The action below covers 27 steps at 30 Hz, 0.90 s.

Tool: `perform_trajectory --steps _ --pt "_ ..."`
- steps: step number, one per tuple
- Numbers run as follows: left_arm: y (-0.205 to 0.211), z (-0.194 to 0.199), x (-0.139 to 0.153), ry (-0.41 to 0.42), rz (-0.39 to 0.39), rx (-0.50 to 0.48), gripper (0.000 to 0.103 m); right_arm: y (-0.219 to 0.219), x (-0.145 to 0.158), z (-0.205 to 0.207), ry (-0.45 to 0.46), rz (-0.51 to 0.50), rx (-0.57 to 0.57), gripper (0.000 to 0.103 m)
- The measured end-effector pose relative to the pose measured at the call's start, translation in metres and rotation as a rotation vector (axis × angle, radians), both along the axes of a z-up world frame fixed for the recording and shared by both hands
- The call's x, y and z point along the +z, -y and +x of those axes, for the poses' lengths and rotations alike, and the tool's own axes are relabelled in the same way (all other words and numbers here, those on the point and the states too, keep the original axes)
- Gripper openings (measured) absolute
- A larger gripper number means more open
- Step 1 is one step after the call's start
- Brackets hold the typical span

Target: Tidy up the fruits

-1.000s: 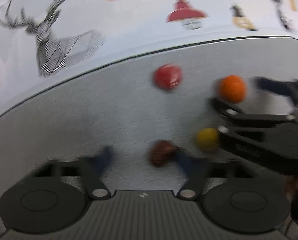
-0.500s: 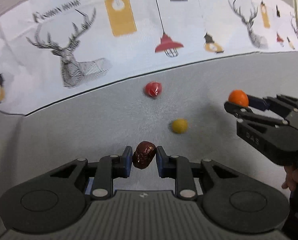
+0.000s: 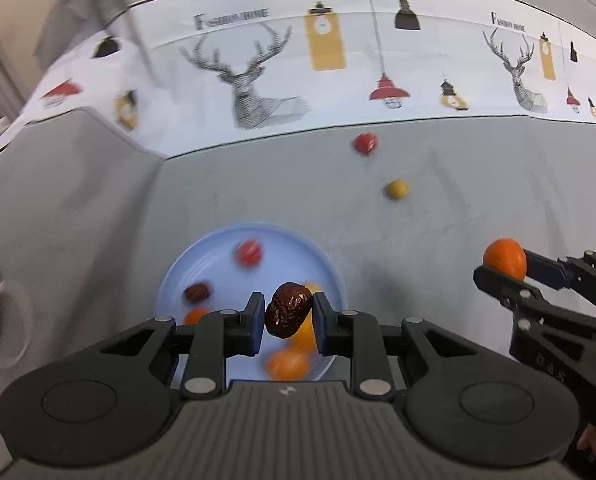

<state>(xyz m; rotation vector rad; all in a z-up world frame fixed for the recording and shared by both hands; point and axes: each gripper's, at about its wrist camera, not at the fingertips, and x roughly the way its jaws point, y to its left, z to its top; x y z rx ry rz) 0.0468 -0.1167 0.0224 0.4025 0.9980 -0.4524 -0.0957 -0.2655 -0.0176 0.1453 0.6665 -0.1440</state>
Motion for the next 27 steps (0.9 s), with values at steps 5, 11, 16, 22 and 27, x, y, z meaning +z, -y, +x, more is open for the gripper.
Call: perform_trajectory --steps 5,11,16,22,27 --pt "-0.046 -0.032 0.006 -0.018 0.005 0.049 0.028 -0.043 0.006 -0.032 -0.005 0.017 0.068 0.035" --pt "-0.089 -0.066 0.011 -0.025 -0.012 0.111 0.028 -0.088 0.008 -0.062 -0.009 -0.015 0.162 0.035" --pt "-0.111 -0.086 0.011 -0.03 -0.025 0.144 0.028 -0.119 0.006 -0.078 -0.01 -0.06 0.245 0.035" --pt "-0.126 -0.099 0.012 -0.026 -0.052 0.177 0.028 -0.137 0.009 -0.089 -0.002 -0.098 0.298 0.035" --pt "-0.13 -0.104 0.016 -0.006 -0.065 0.186 0.028 -0.139 0.012 -0.095 0.01 -0.108 0.291 0.035"
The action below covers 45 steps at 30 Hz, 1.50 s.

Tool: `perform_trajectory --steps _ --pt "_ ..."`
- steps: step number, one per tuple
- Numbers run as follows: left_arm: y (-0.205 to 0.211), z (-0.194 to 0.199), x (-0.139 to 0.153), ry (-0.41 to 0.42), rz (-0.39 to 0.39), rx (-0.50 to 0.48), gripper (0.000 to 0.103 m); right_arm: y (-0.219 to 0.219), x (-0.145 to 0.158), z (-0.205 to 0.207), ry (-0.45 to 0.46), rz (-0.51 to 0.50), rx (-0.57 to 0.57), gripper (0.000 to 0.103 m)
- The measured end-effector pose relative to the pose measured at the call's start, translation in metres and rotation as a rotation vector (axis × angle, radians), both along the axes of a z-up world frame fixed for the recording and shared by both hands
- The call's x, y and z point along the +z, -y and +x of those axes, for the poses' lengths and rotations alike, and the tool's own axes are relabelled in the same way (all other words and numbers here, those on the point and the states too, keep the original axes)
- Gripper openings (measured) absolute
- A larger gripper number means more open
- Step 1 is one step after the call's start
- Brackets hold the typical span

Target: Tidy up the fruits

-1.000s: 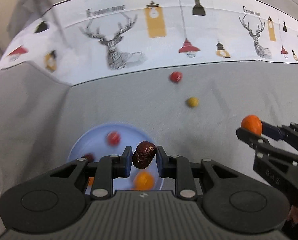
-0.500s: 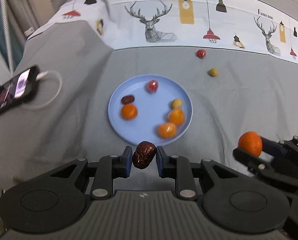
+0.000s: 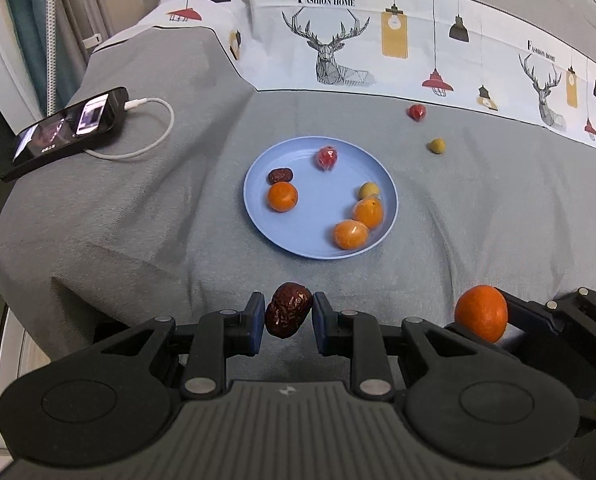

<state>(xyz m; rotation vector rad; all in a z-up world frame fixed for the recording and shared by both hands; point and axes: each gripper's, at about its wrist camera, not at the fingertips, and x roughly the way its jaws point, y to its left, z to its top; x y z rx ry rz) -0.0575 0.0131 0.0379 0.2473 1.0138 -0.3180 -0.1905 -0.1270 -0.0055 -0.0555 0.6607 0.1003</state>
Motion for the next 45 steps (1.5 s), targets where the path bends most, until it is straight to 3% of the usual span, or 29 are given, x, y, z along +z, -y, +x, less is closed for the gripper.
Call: perform_trajectory --steps 45 --pt "0.001 0.001 -0.011 -0.014 -0.003 -0.017 0.028 -0.002 -0.007 0.008 -0.039 -0.007 -0.014 0.035"
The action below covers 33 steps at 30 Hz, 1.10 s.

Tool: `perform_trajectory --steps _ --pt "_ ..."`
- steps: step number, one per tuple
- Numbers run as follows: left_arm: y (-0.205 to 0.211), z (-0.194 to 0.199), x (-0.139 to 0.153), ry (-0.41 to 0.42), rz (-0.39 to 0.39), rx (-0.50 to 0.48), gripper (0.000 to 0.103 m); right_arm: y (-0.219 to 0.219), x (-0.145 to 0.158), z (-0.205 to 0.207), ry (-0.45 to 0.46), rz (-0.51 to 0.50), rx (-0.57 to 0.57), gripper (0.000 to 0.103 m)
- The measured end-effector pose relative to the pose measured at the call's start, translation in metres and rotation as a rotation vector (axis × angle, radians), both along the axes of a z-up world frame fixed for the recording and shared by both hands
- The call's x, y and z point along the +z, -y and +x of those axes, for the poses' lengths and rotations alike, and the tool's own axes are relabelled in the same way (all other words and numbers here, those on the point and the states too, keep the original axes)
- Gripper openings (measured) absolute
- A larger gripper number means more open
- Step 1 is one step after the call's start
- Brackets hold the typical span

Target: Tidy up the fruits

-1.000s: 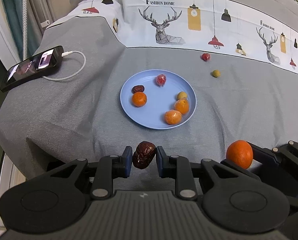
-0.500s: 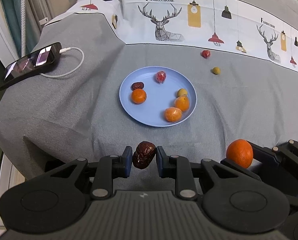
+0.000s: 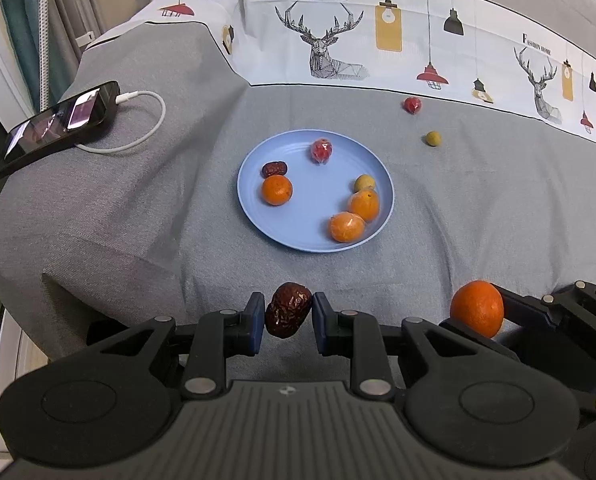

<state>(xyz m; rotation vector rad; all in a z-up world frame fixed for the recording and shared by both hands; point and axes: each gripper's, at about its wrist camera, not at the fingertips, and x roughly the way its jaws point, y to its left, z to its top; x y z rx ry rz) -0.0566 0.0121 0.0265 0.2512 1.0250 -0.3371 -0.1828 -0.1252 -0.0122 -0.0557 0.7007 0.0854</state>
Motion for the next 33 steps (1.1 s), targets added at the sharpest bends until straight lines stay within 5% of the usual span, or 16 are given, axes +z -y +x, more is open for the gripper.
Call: perform_trajectory --steps 16,33 --pt "-0.005 0.026 -0.006 -0.017 -0.005 0.031 0.028 0.002 -0.009 0.02 -0.049 0.006 -0.009 0.035" --pt "0.009 0.089 -0.03 -0.065 0.03 0.037 0.028 0.013 -0.028 0.084 -0.104 0.042 -0.028 0.035"
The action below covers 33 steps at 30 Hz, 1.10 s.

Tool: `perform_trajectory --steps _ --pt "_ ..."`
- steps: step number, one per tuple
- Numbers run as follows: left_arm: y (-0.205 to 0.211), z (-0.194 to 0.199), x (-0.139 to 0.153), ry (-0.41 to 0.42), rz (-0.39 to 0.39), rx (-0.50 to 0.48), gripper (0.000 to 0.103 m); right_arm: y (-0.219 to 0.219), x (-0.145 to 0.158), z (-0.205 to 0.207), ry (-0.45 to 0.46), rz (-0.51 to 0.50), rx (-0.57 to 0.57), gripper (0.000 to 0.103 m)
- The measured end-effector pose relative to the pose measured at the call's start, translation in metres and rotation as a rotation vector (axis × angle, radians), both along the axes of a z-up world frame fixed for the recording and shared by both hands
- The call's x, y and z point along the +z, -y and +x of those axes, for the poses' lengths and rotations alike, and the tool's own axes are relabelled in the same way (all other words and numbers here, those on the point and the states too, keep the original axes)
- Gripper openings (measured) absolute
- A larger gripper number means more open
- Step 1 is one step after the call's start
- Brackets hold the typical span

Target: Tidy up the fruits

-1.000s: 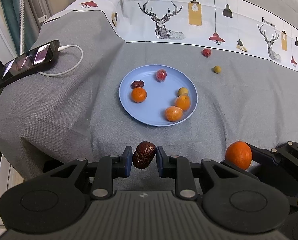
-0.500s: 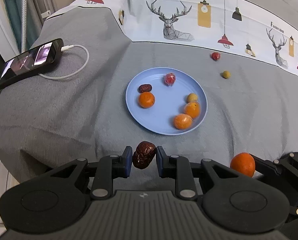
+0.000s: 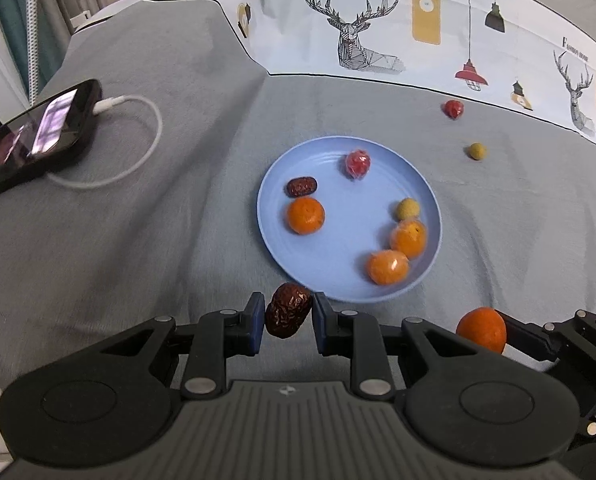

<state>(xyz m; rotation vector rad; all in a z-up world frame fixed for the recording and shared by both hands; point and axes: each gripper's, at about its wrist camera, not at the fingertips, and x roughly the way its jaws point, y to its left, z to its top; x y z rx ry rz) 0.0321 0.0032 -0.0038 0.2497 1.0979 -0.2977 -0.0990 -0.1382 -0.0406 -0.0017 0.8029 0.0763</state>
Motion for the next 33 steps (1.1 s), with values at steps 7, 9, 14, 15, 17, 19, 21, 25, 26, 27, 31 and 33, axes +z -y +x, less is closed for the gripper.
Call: perform_trajectory --steps 7,9,14,15,17,19,21,25,26,27,31,33 --pt "0.02 0.042 -0.01 0.023 0.015 -0.018 0.028 0.014 -0.012 0.047 0.001 0.003 -0.025 0.036" --pt "0.026 0.054 -0.015 0.03 0.026 -0.019 0.028 0.017 -0.014 0.059 0.005 0.002 -0.032 0.036" --pt "0.035 0.079 -0.029 0.03 0.026 -0.033 0.028 0.02 -0.027 0.091 -0.009 -0.011 -0.046 0.036" --pt "0.037 0.084 -0.032 0.032 0.024 -0.037 0.028 0.02 -0.03 0.097 -0.016 -0.013 -0.044 0.036" --pt "0.04 0.09 -0.039 0.034 0.028 -0.042 0.028 0.02 -0.035 0.106 -0.033 -0.016 -0.033 0.036" --pt "0.042 0.096 -0.045 0.028 0.027 -0.046 0.028 0.02 -0.039 0.113 -0.042 -0.021 -0.026 0.036" --pt "0.044 0.1 -0.051 0.026 0.029 -0.049 0.028 0.019 -0.042 0.119 -0.044 -0.027 -0.02 0.036" --pt "0.044 0.104 -0.056 0.04 0.012 -0.067 0.06 0.02 -0.043 0.13 -0.062 -0.017 0.01 0.044" --pt "0.043 0.103 -0.055 0.048 0.012 -0.071 0.089 0.019 -0.041 0.131 -0.063 -0.019 0.017 0.061" --pt "0.042 0.101 -0.053 0.069 0.019 -0.062 0.103 0.019 -0.038 0.13 -0.052 -0.028 0.012 0.076" --pt "0.039 0.087 -0.042 0.065 0.022 -0.068 0.103 0.017 -0.028 0.116 -0.04 -0.065 0.011 0.093" --pt "0.036 0.077 -0.038 0.035 0.021 -0.051 0.103 0.018 -0.023 0.103 -0.055 -0.059 -0.003 0.098"
